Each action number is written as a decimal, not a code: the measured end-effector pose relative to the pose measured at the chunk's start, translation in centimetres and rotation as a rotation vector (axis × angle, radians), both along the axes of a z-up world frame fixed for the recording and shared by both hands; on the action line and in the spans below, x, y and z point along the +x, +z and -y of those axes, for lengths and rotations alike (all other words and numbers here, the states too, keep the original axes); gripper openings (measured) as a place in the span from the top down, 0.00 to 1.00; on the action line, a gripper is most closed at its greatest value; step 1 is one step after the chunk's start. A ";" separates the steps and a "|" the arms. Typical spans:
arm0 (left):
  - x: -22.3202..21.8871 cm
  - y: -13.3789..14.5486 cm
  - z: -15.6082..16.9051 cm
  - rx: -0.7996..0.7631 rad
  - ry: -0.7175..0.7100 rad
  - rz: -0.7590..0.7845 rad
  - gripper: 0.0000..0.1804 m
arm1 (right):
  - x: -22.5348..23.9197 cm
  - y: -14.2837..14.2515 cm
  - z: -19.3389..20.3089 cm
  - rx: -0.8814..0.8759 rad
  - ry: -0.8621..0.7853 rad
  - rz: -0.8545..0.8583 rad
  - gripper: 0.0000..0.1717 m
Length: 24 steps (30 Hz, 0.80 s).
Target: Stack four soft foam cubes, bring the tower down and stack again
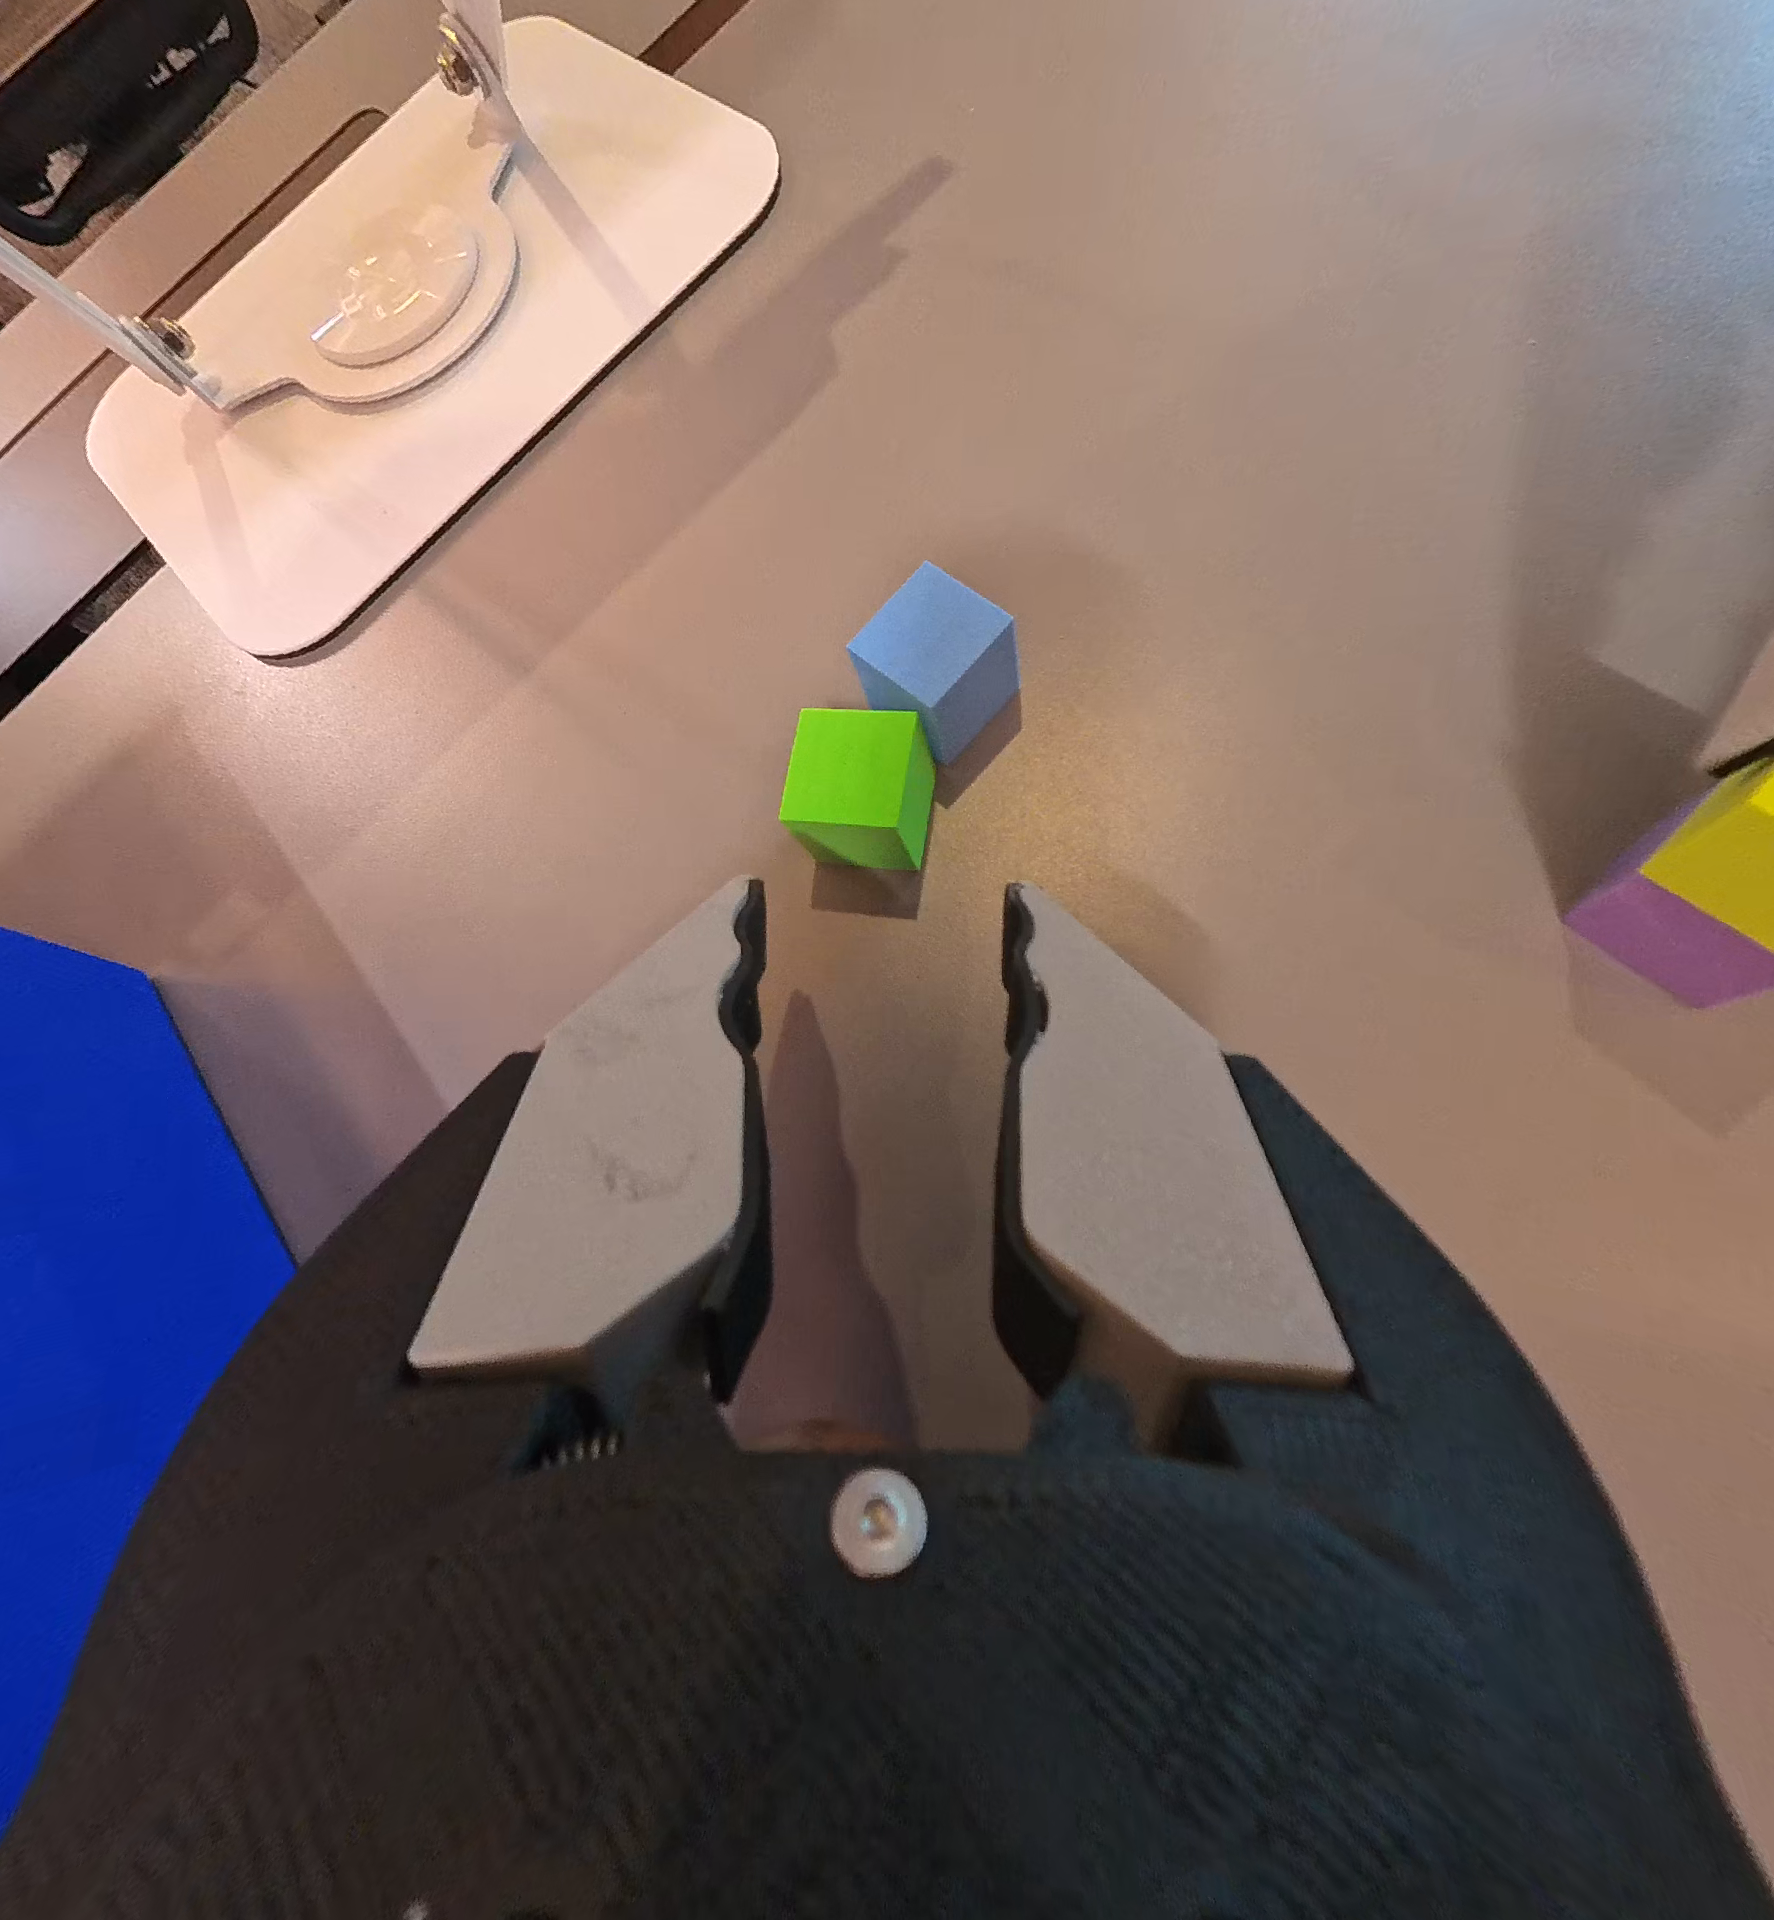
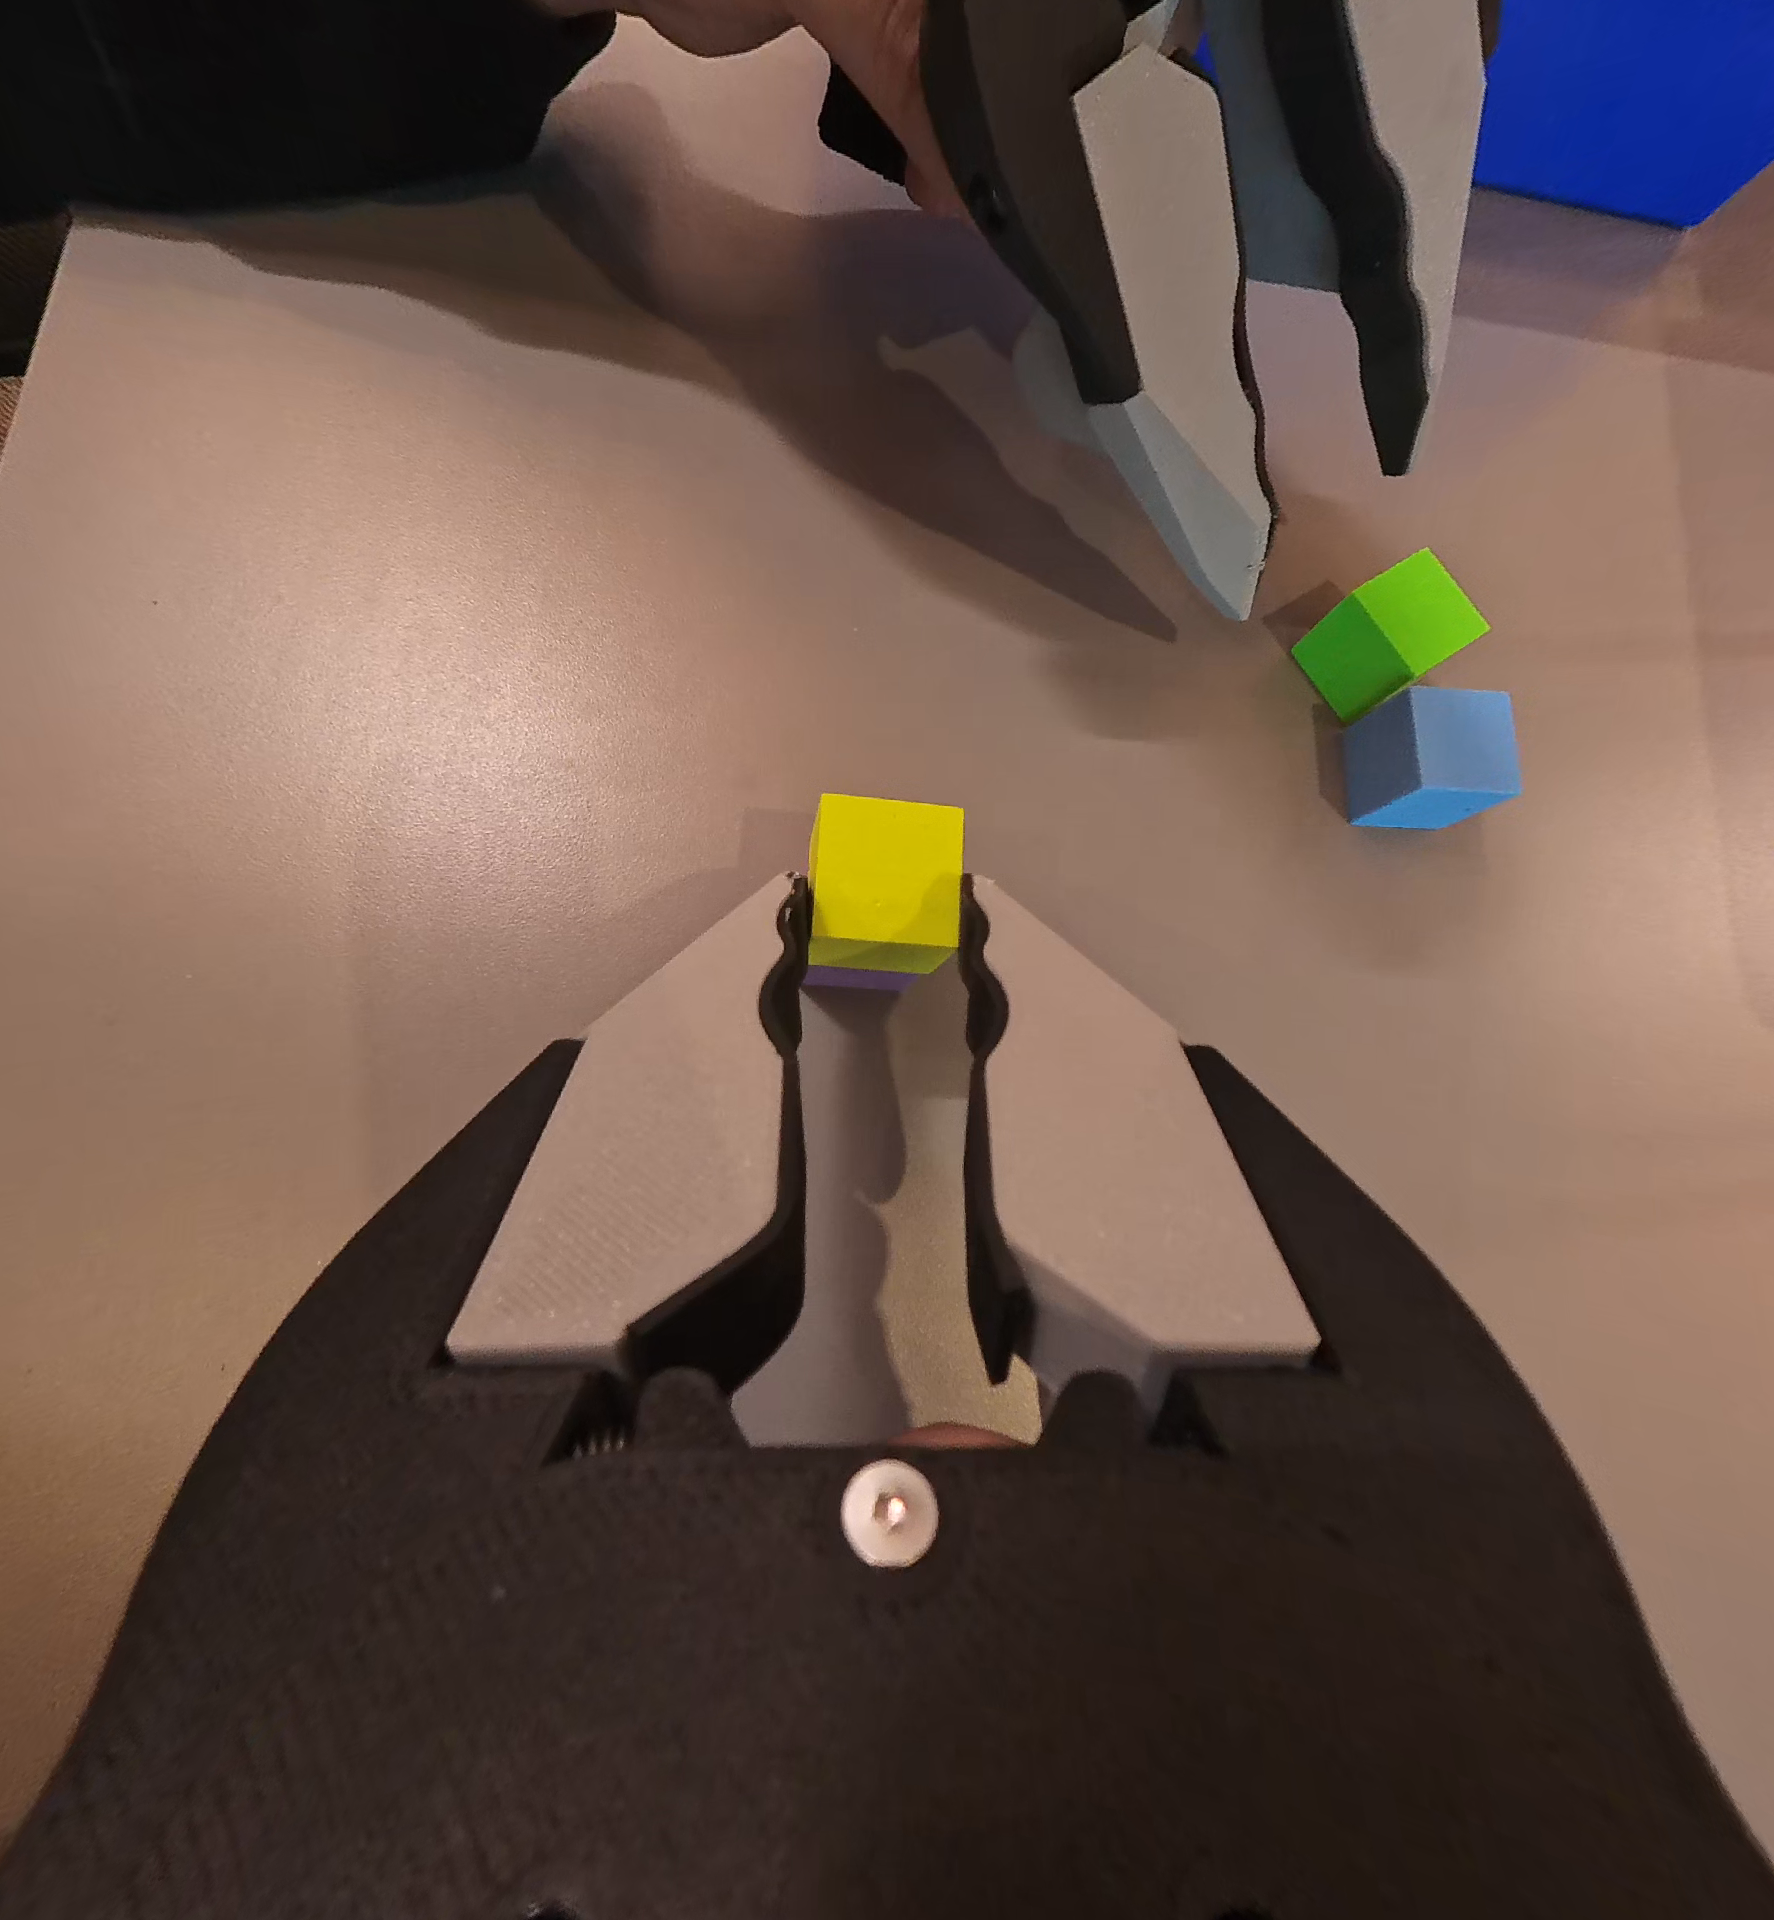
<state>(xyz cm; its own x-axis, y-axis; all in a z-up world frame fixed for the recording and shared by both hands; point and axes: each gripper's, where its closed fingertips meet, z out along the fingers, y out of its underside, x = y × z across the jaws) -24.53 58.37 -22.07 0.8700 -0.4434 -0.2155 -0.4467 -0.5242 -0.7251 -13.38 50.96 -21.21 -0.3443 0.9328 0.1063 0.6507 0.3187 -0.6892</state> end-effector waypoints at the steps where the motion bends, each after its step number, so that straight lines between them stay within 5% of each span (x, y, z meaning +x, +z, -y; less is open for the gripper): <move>1: 0.0 0.0 0.0 0.000 0.000 0.000 0.76 | 0.0 0.0 0.0 0.001 0.000 0.000 0.85; 13: 0.1 0.0 0.0 0.000 -0.002 0.002 0.76 | -0.2 0.4 0.3 -0.024 0.004 -0.021 0.80; 24: -0.8 -0.1 0.0 -0.021 0.045 0.029 0.76 | -1.6 5.1 -3.8 -0.100 -0.166 -0.295 0.78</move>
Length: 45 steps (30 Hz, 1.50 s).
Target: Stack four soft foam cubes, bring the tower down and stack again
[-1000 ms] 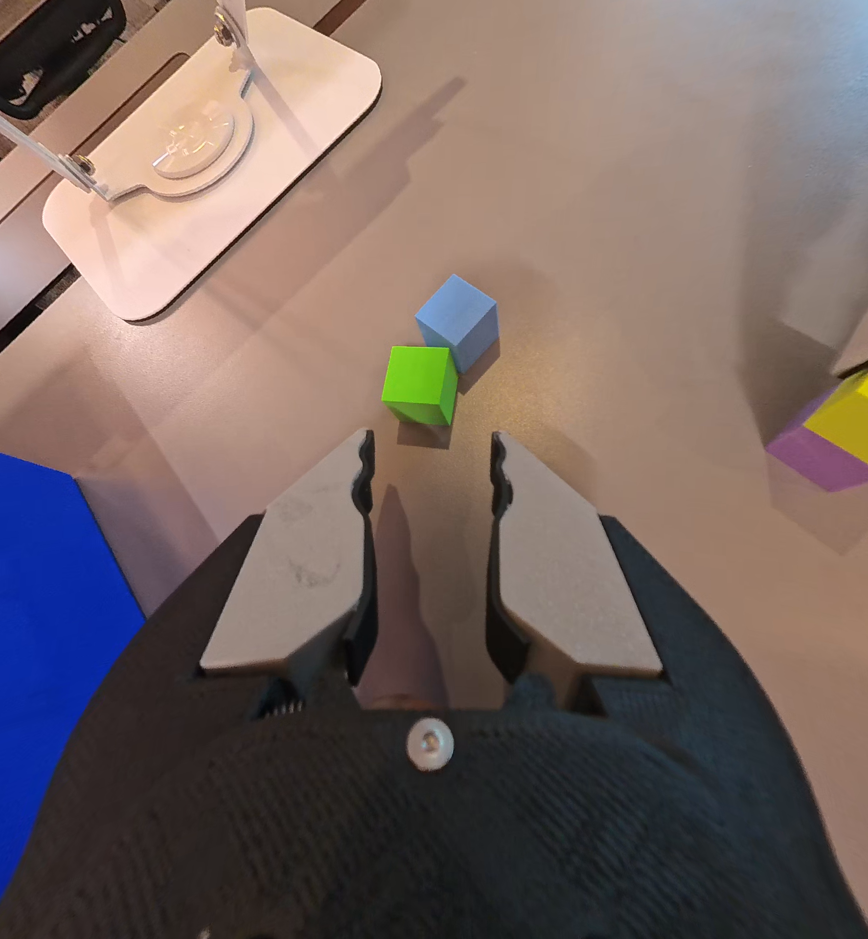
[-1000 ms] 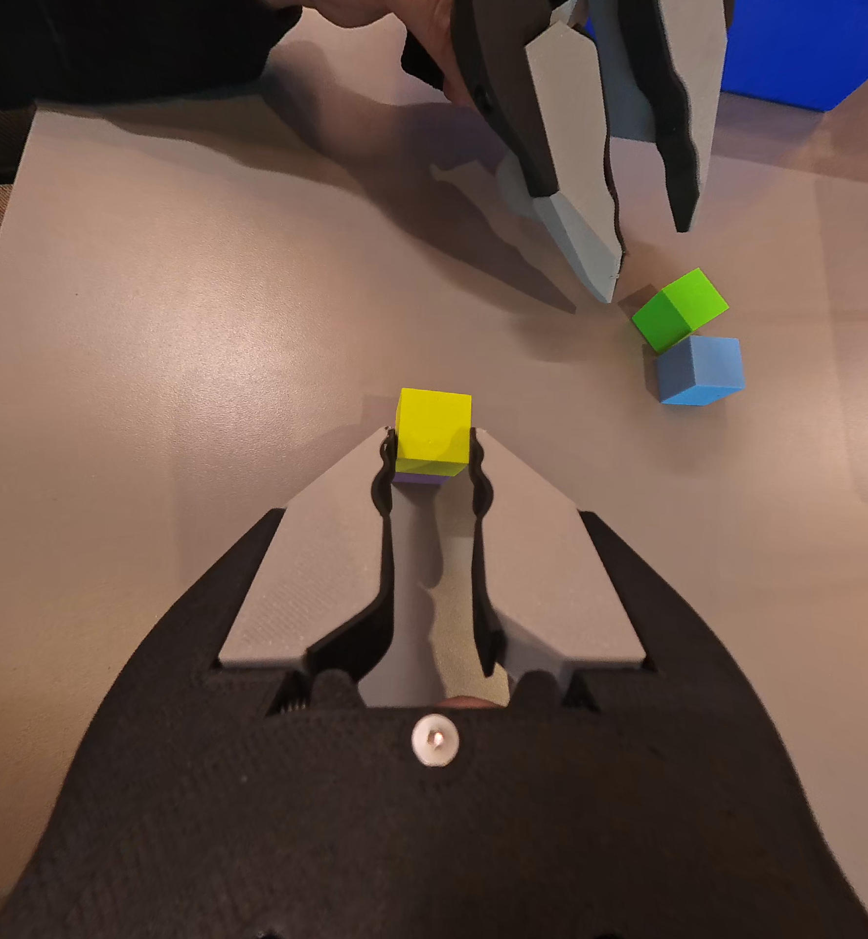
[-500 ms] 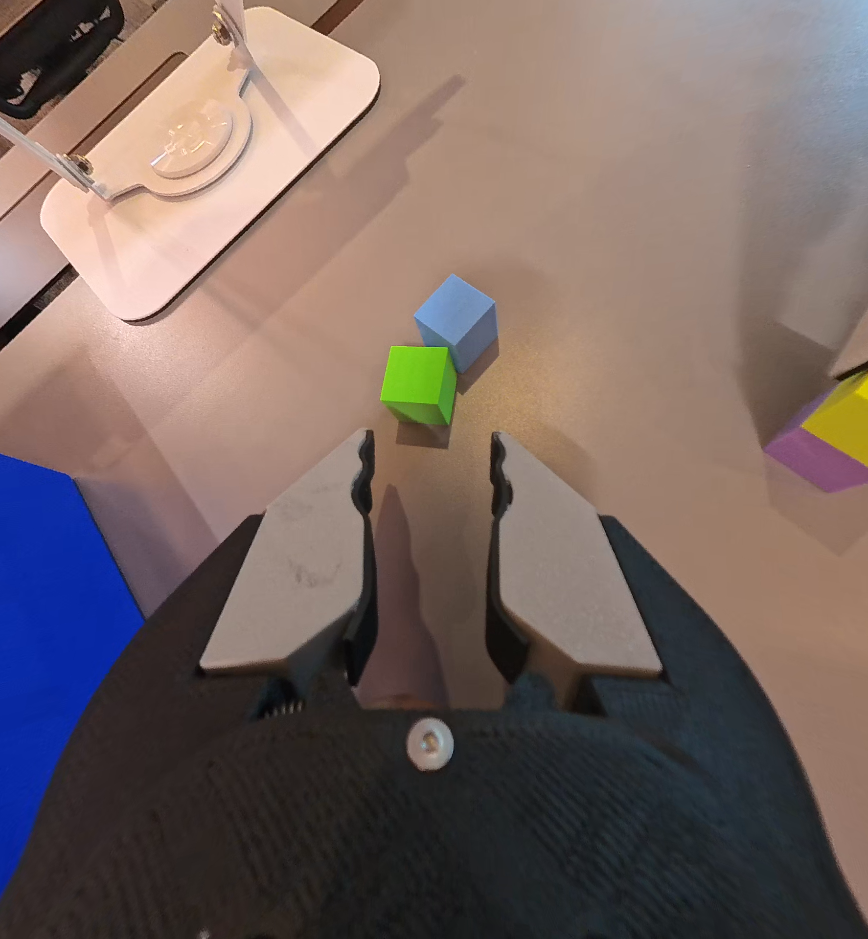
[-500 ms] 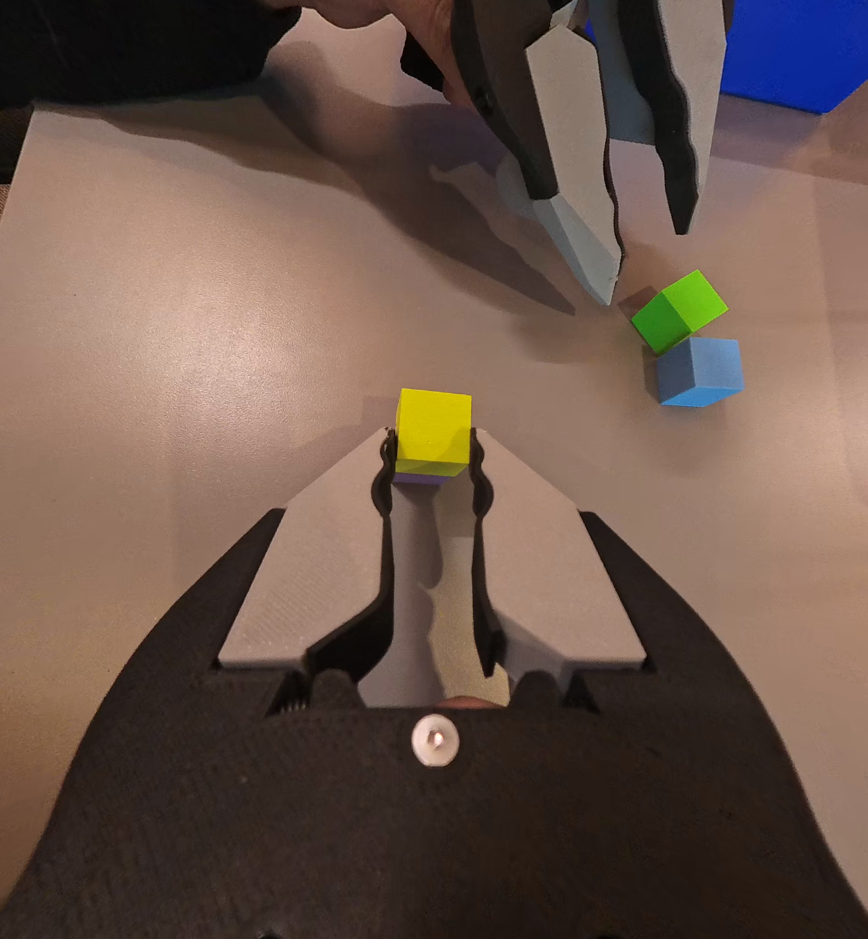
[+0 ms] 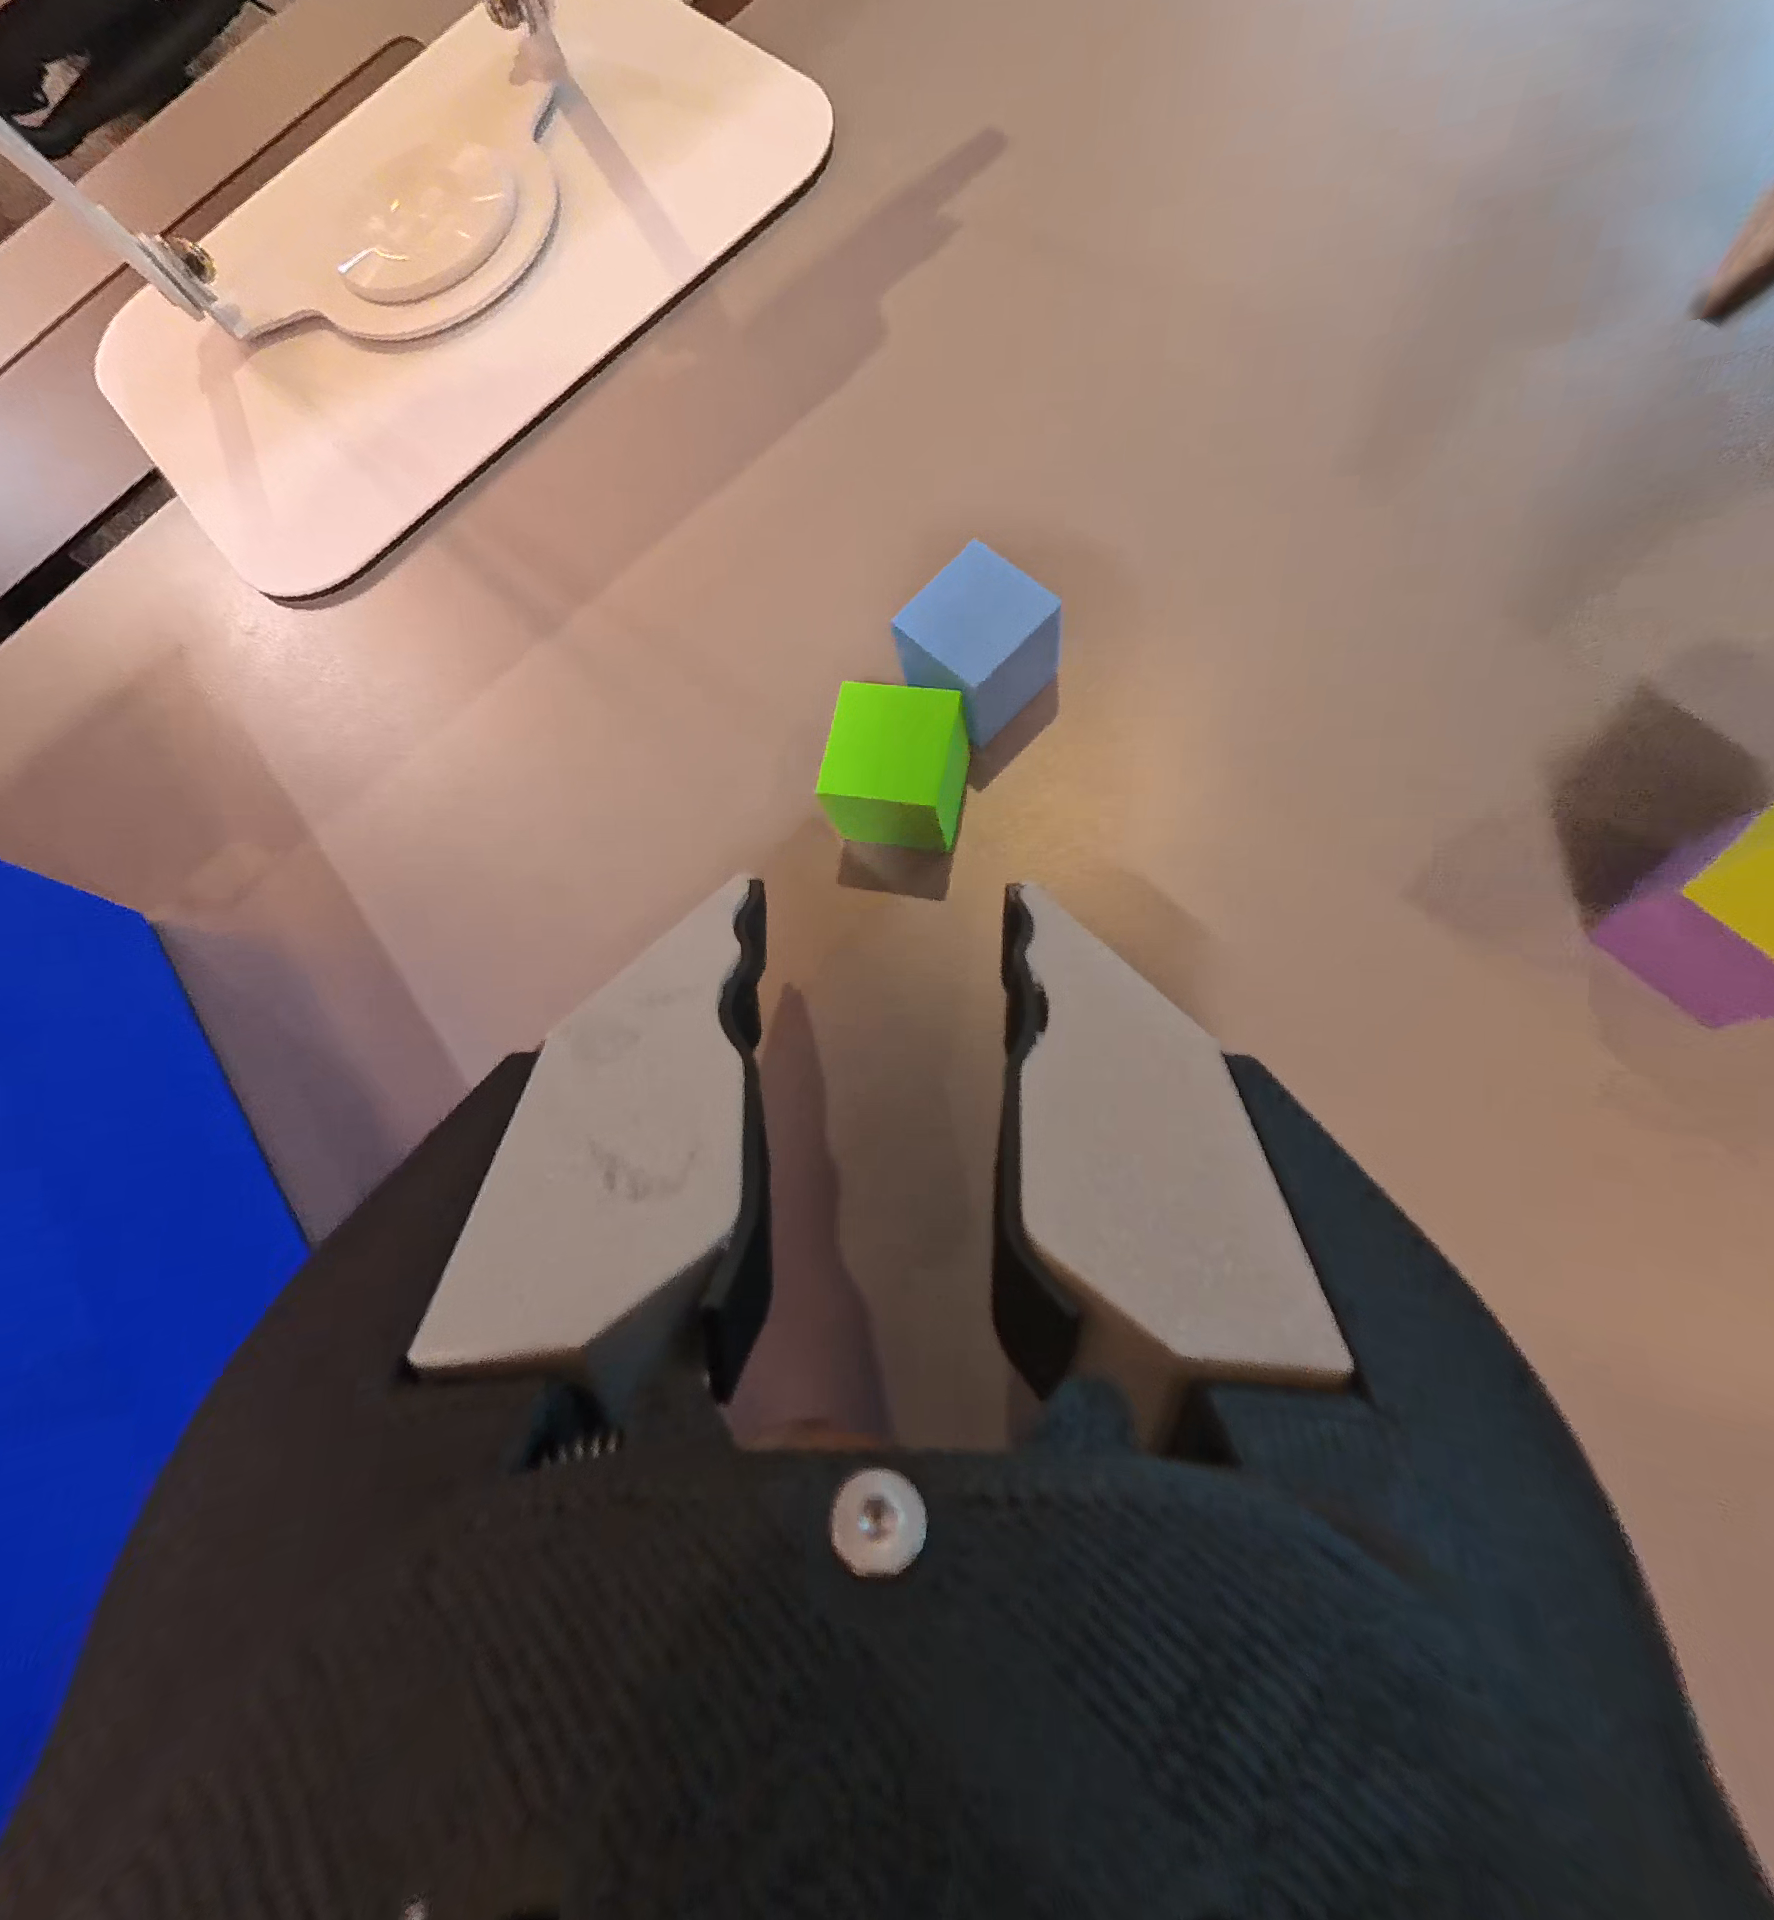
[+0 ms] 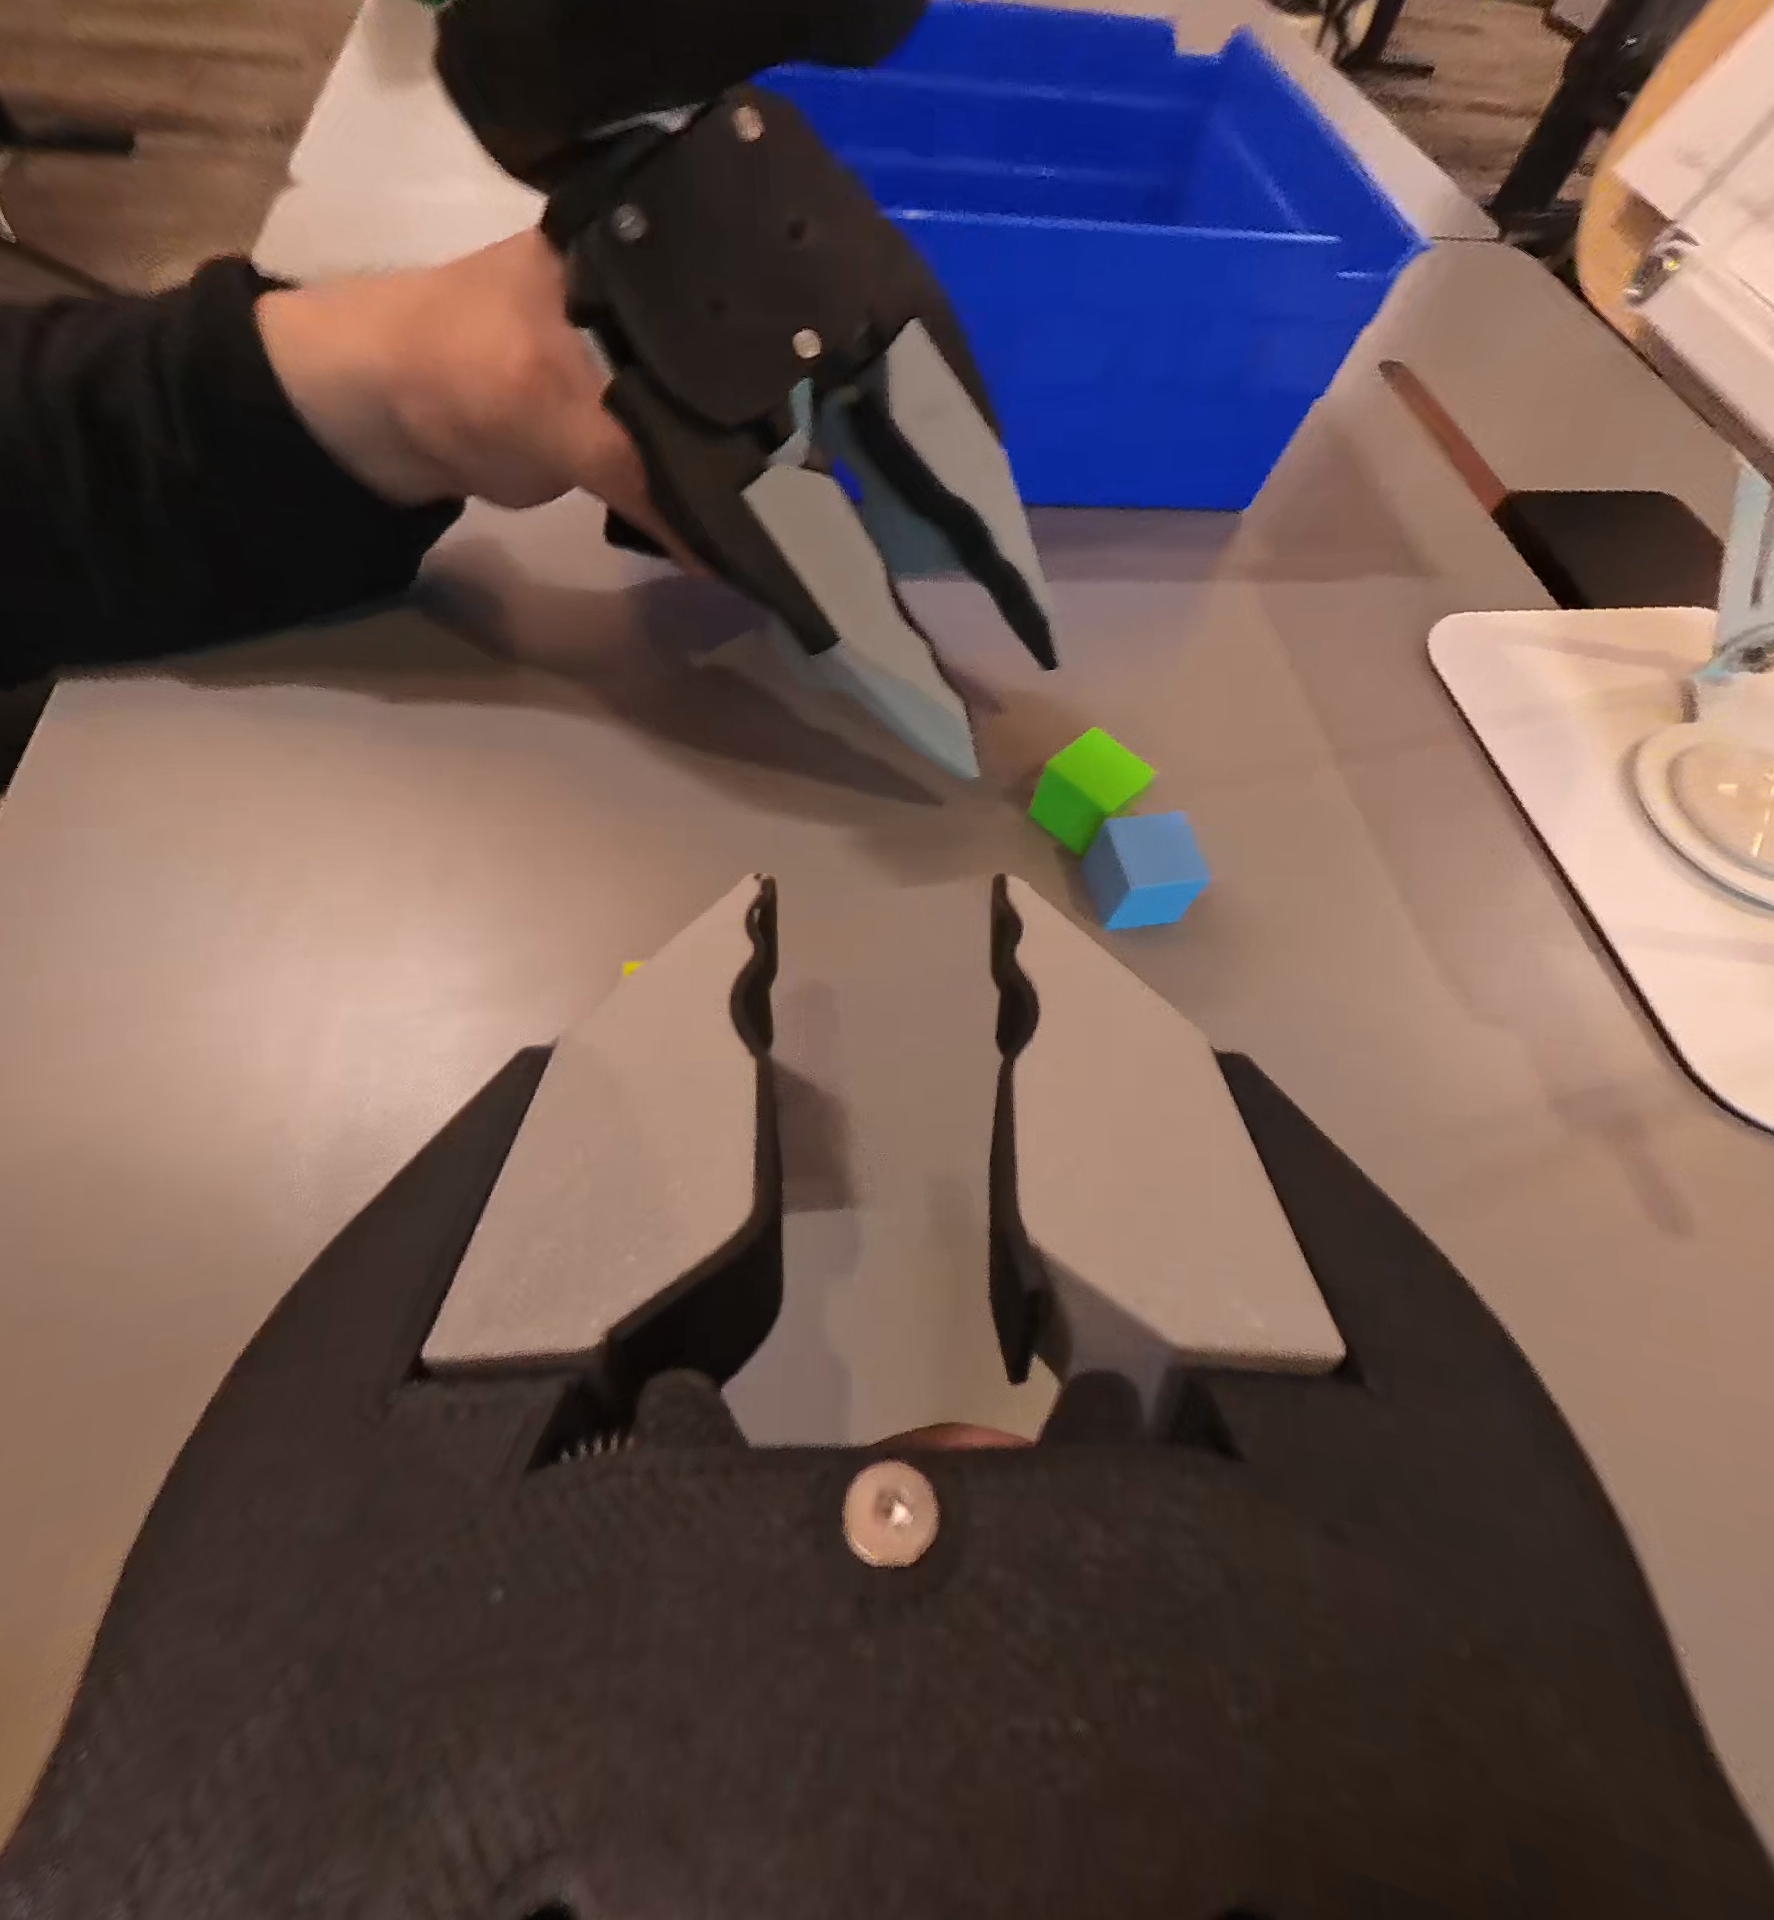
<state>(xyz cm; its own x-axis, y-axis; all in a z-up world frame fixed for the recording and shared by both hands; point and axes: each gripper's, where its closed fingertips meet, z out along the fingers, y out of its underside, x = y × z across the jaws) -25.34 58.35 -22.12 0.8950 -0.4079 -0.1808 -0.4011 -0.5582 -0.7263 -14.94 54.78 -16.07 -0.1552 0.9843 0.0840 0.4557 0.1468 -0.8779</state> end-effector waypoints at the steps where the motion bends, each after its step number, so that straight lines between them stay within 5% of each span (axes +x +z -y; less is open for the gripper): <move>1: 0.0 0.0 0.0 -0.003 0.000 0.004 0.76 | -0.1 -0.1 -0.5 -0.029 -0.004 -0.008 0.76; 19: -0.2 -2.0 0.3 -0.082 -0.008 -0.006 0.73 | -6.9 -5.9 -7.3 -0.027 0.041 0.212 0.73; 23: 0.0 -2.0 0.3 -0.083 -0.014 -0.005 0.73 | -6.9 -7.0 -7.6 -0.002 0.044 0.228 0.82; 33: 0.1 -2.0 0.3 -0.083 -0.017 0.005 0.73 | -6.0 -3.9 -6.8 -0.038 0.049 0.150 0.87; 45: 0.0 -2.0 0.3 -0.083 -0.019 -0.001 0.73 | -2.7 4.1 -3.1 0.074 0.089 0.099 0.87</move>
